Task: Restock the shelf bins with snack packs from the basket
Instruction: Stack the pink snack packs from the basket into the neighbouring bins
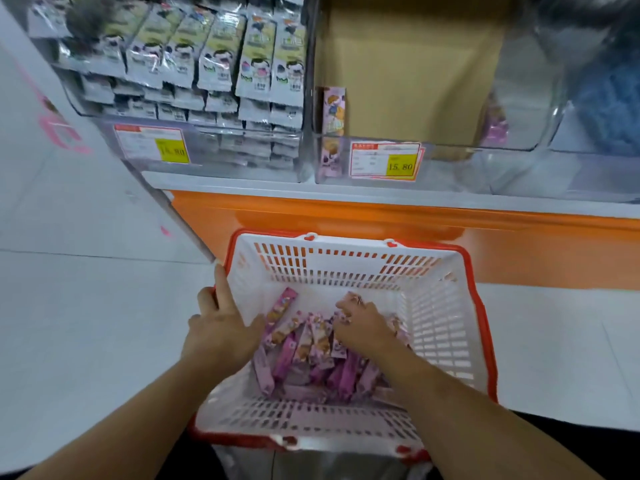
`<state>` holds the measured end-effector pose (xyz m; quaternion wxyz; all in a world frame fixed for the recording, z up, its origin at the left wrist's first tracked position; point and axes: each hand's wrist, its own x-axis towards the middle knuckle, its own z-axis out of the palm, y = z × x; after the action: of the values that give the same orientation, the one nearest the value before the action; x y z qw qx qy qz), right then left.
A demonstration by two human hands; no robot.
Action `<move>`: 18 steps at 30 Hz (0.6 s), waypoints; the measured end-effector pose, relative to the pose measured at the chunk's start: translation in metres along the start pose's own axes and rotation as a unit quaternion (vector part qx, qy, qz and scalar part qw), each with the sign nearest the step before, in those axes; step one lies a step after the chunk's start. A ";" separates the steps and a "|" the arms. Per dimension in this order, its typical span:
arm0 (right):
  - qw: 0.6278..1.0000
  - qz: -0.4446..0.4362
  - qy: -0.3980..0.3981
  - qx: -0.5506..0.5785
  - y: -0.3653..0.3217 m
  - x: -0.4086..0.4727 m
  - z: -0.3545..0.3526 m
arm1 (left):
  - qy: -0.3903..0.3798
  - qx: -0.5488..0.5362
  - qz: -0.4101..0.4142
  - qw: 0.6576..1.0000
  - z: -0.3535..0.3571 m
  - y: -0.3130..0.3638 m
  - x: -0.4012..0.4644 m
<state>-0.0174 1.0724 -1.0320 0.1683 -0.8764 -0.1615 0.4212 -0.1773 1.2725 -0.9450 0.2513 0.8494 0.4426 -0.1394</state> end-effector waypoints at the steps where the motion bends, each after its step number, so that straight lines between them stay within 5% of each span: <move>1: 1.000 0.002 -0.001 -0.015 -0.001 0.002 0.005 | 0.006 0.005 0.000 1.000 0.001 0.001 0.000; 11: 0.985 -0.080 0.130 0.086 -0.019 -0.030 -0.009 | -0.023 -0.027 -0.059 0.998 -0.014 0.015 -0.009; 15: 0.963 -0.171 0.164 0.127 -0.053 -0.066 -0.051 | 0.076 0.003 -0.010 0.997 -0.038 0.030 -0.024; 18: 0.936 -0.247 0.188 0.165 -0.085 -0.101 -0.089 | 0.019 -0.122 0.022 0.992 -0.075 0.070 -0.036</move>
<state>-0.0192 1.0911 -0.8741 0.4363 -0.8323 -0.2662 0.2147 -0.1397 1.2552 -0.8447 0.3475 0.8246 0.4420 -0.0633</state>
